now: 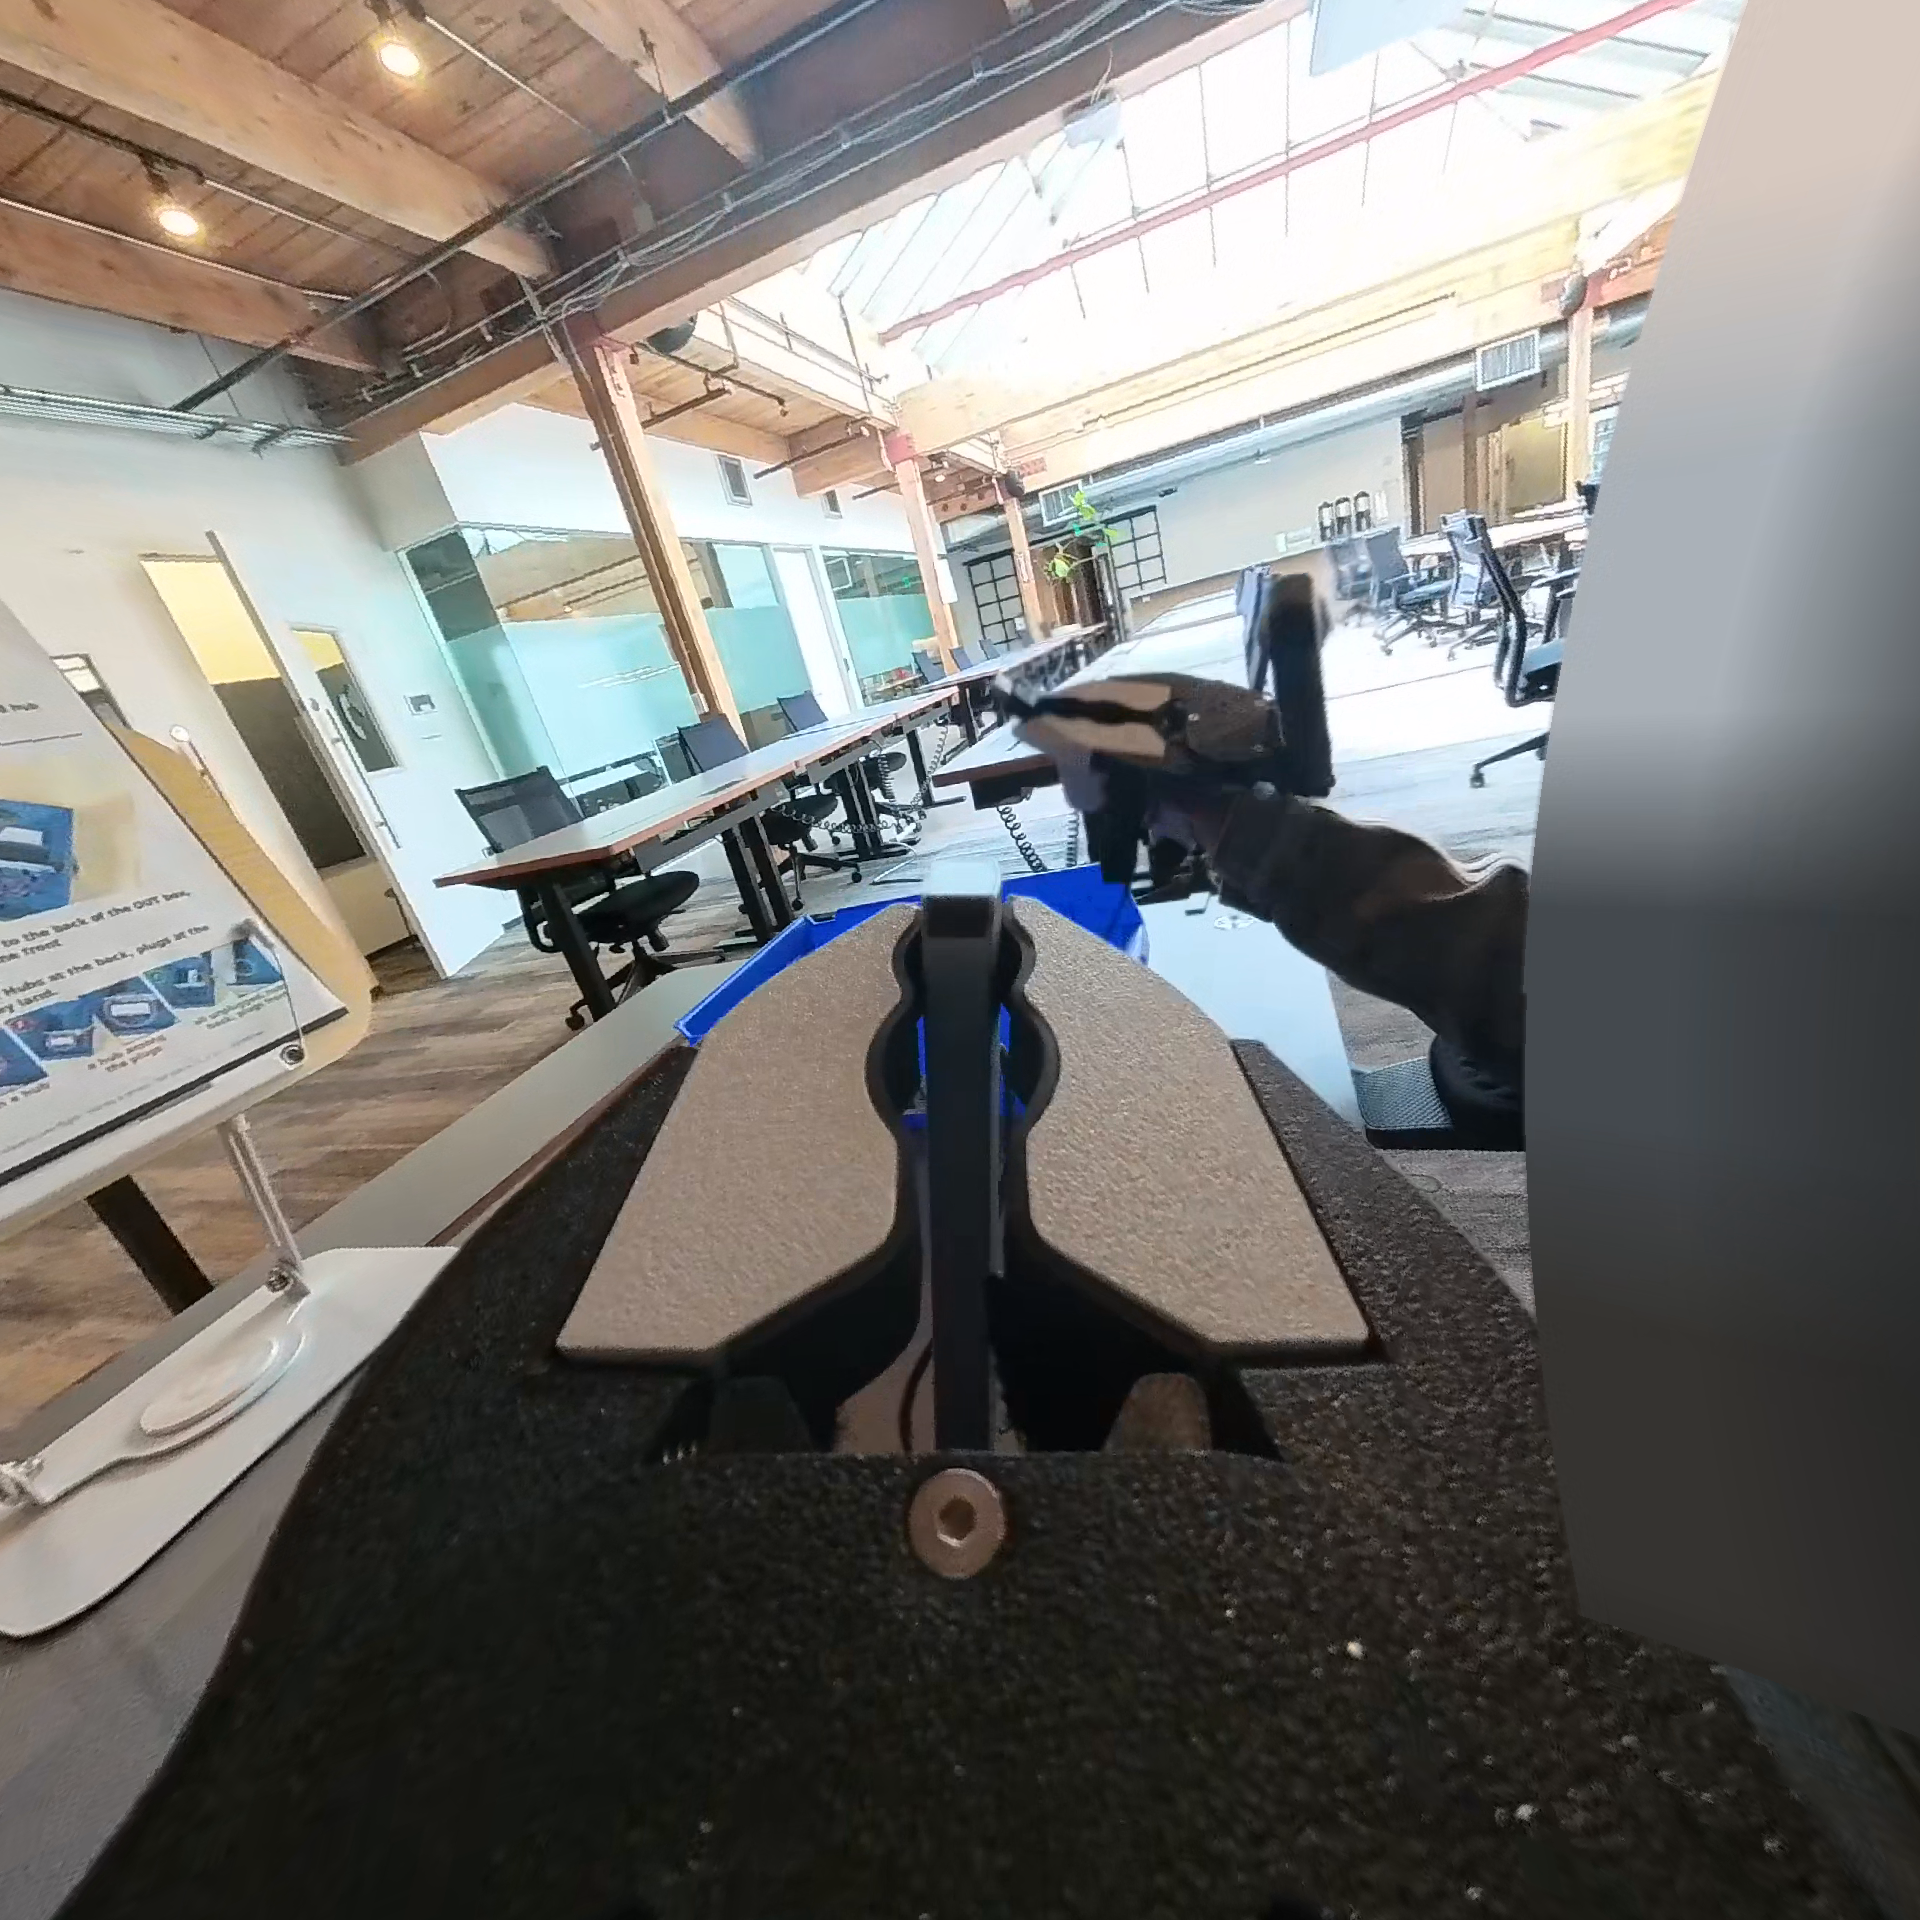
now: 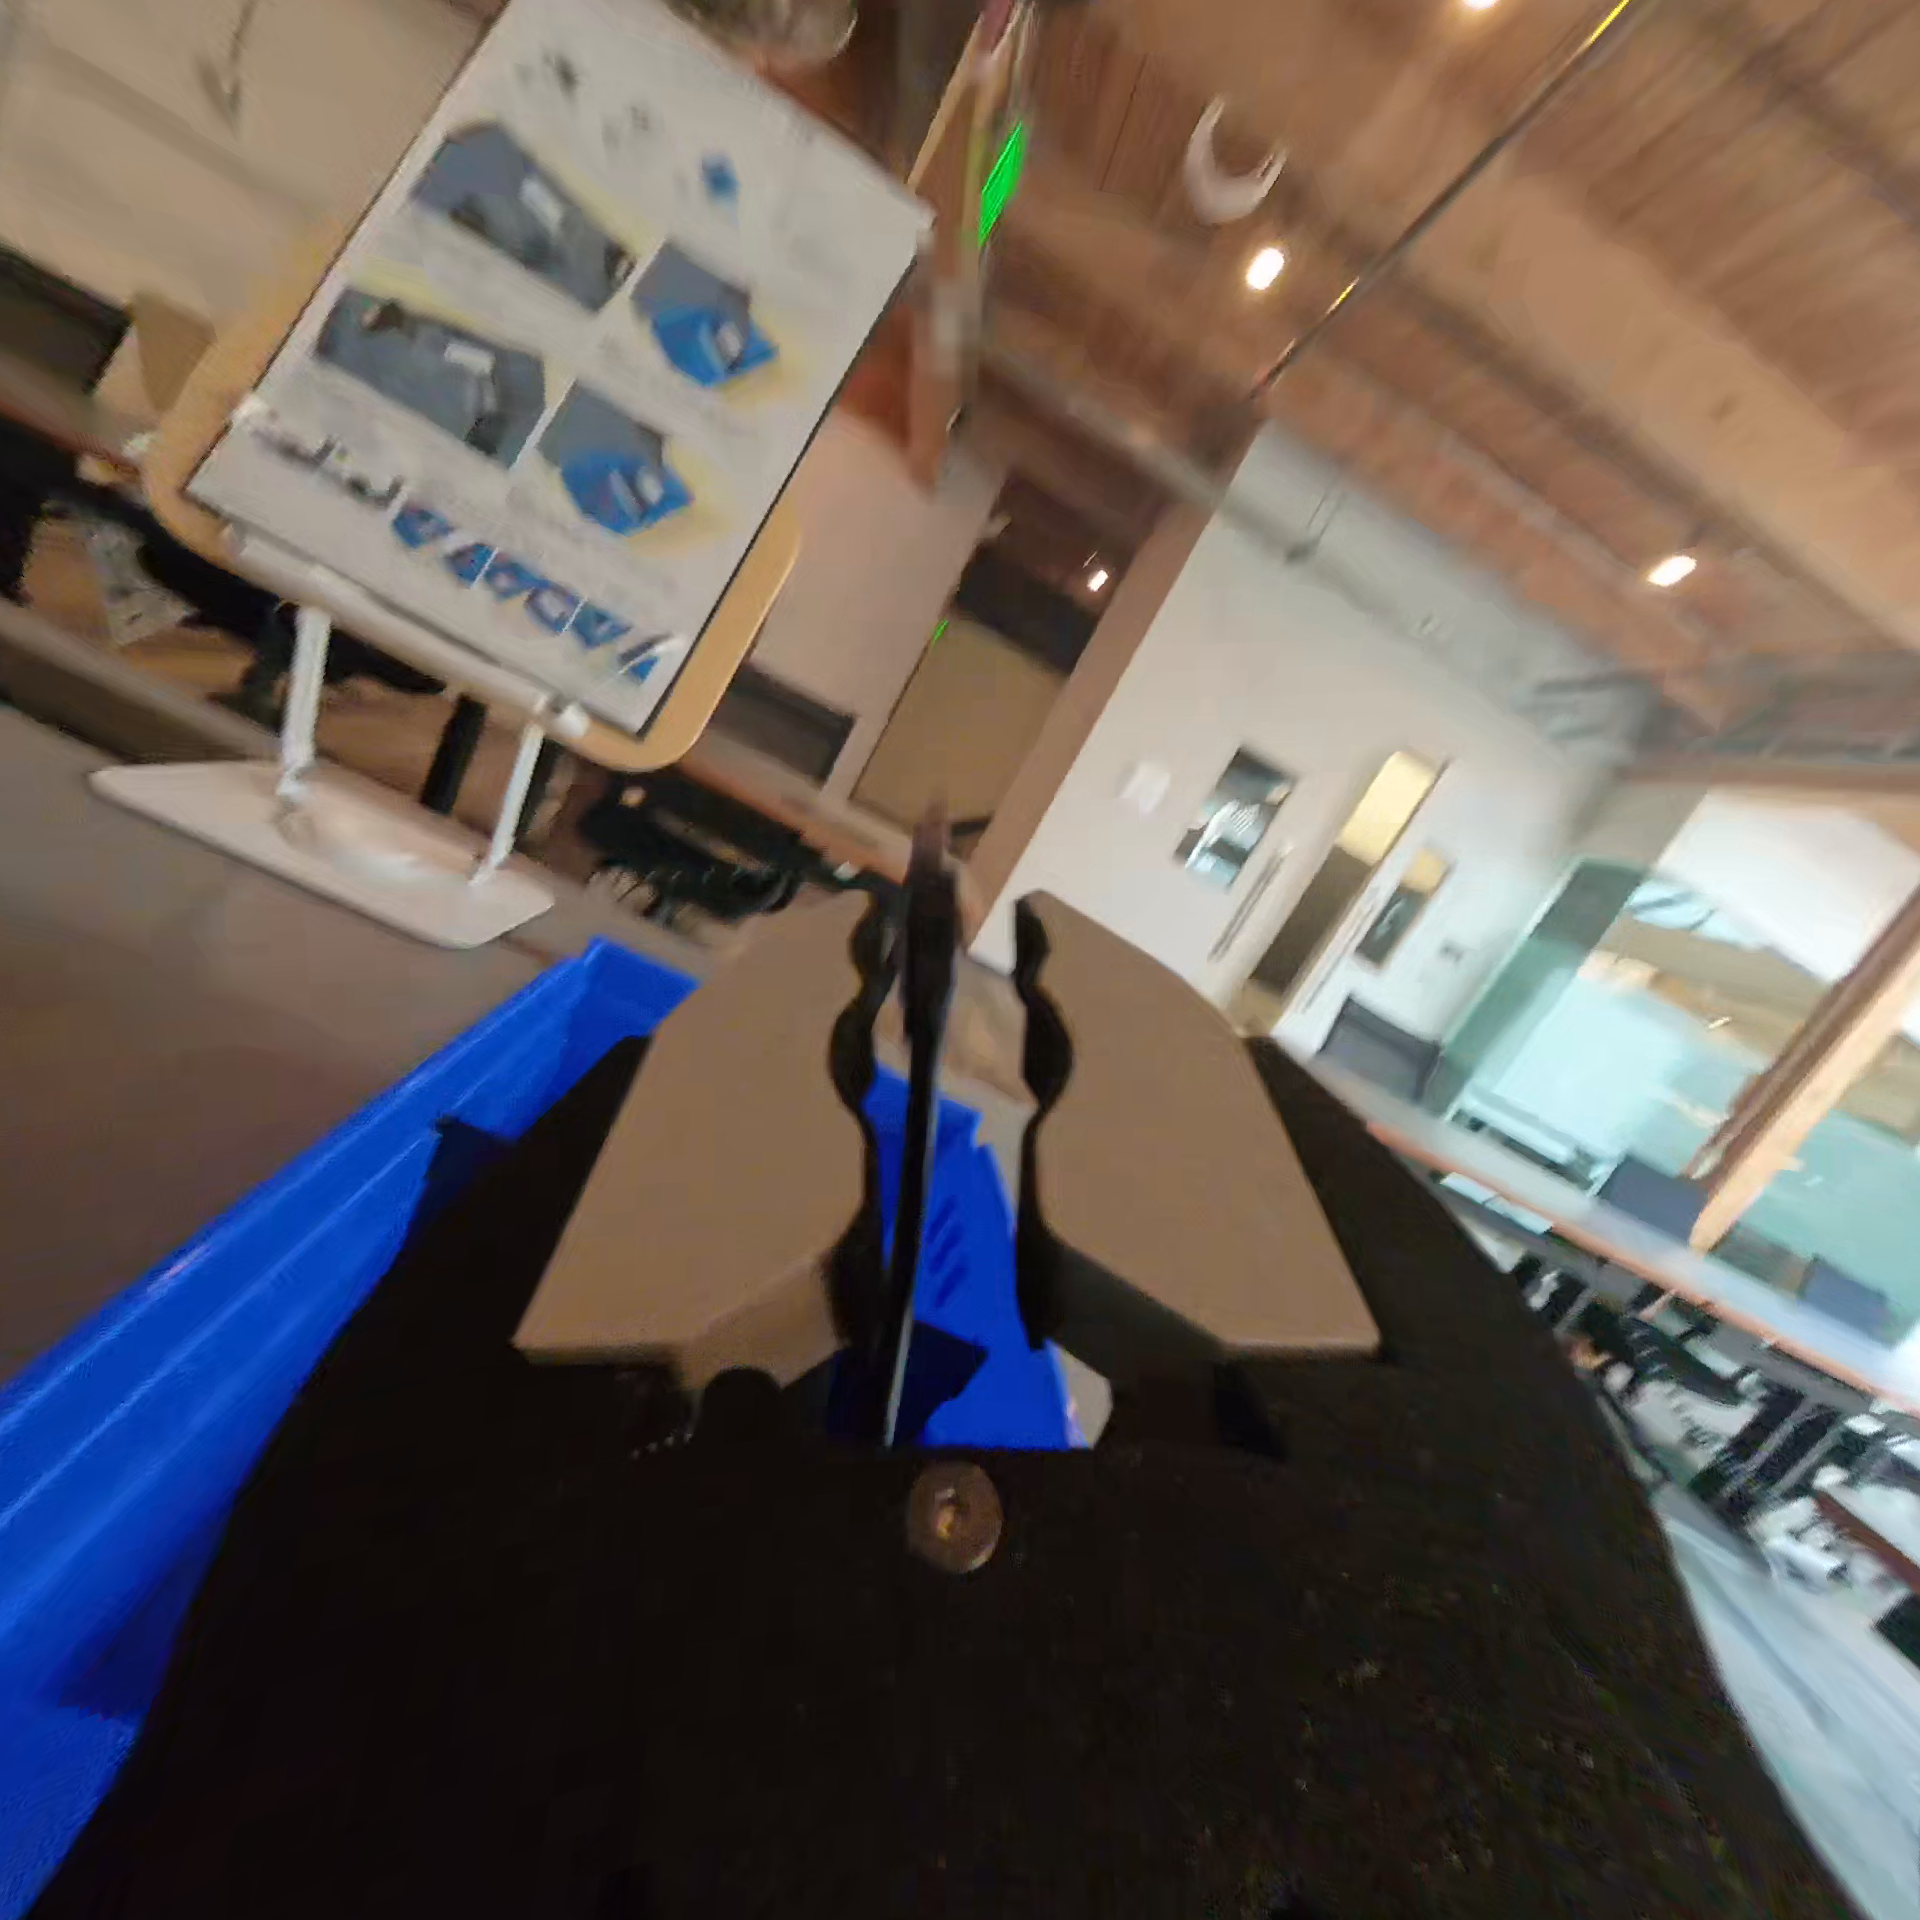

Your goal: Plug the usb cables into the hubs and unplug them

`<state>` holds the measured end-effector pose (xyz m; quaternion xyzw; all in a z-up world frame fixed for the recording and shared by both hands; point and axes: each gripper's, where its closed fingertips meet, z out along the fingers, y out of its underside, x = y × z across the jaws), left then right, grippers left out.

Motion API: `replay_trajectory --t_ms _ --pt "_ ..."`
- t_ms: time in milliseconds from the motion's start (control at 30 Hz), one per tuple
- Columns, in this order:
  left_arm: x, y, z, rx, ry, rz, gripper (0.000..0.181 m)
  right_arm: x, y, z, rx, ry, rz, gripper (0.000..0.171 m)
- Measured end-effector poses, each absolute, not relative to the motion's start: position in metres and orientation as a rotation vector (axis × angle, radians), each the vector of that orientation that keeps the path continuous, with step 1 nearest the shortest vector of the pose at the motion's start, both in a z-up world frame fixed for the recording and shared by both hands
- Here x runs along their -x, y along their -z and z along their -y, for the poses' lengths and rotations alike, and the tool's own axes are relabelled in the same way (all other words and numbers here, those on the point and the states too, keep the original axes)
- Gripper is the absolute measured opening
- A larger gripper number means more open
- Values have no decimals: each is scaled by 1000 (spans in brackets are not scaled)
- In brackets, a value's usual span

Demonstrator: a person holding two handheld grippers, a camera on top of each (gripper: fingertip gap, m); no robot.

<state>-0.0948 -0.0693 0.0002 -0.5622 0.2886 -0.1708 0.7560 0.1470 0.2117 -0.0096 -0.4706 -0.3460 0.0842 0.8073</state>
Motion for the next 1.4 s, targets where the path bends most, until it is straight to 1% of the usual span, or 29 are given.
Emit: replay_trajectory --t_ms 33,67,133,333,367,400,433,567,667,800,833,933,1000,1033,1233,1300,1400 --pt "95 0 69 1228 370 -629 12 -141 17 -216 1055 -204 764 36" --pt "95 0 68 1232 370 -624 12 -136 22 -218 1095 -235 781 40" --pt "96 2 67 1237 375 -621 11 -132 26 -219 1133 -263 790 41" --pt "96 4 63 1234 400 -602 11 -121 16 -200 1098 -351 831 38" --pt "95 4 62 1234 401 -601 11 -118 13 -195 1093 -365 847 34" --pt "94 4 61 1235 401 -601 11 -115 14 -191 1100 -364 884 25" --pt "93 5 61 1236 401 -604 11 -112 19 -190 1123 -350 933 22" --pt "91 3 61 1226 413 -594 11 -101 43 -182 1183 -350 1110 23" --pt "88 2 59 1212 461 -576 12 -72 38 -137 1058 -538 1251 29" --pt "83 0 59 1190 540 -563 12 -29 26 -54 863 -908 1390 33" --pt "81 0 60 1180 564 -564 12 -17 29 -36 848 -988 1434 36" --pt "74 1 61 1178 619 -574 12 13 53 13 819 -1132 1608 52" --pt "68 8 58 1214 625 -604 12 29 68 35 804 -1129 1685 55" --pt "64 13 57 1236 630 -624 12 36 75 43 798 -1106 1710 53" --pt "36 32 53 1298 676 -729 12 55 97 64 749 -1036 1769 34" --pt "29 39 52 1324 662 -774 12 57 97 58 763 -1004 1742 11" --pt "26 45 51 1351 611 -815 13 53 100 54 788 -1009 1768 9"
